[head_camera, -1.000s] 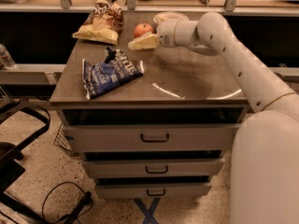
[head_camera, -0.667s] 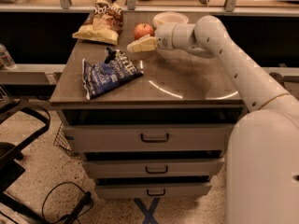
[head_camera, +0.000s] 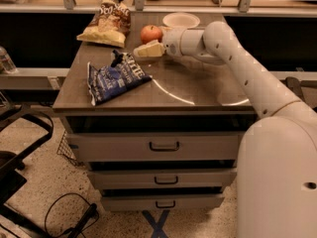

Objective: Pick apple

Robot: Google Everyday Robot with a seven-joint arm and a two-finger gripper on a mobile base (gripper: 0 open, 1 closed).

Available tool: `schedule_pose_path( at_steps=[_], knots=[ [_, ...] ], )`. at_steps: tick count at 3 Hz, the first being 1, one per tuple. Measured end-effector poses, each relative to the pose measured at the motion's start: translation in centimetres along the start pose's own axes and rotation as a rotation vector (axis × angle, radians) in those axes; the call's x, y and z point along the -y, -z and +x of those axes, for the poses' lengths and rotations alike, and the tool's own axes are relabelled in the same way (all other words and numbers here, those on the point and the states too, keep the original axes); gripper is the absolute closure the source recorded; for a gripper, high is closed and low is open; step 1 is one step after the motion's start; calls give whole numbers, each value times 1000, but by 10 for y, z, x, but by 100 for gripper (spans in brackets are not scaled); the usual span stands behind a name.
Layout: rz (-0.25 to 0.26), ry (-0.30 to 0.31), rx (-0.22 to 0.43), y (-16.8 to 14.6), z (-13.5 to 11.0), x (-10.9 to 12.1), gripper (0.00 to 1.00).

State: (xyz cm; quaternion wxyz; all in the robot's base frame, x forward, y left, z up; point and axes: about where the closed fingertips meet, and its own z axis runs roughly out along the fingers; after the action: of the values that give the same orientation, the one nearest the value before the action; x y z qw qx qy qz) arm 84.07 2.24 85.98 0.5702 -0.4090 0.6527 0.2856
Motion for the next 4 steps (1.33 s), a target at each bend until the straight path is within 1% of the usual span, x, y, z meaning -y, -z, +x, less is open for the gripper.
schedule_pose_path(
  at_steps=[3,4],
  knots=[
    [-9,-8,13,-8,6,-6,85],
    [-17,-5,13,-11,3,-9,100]
  ],
)
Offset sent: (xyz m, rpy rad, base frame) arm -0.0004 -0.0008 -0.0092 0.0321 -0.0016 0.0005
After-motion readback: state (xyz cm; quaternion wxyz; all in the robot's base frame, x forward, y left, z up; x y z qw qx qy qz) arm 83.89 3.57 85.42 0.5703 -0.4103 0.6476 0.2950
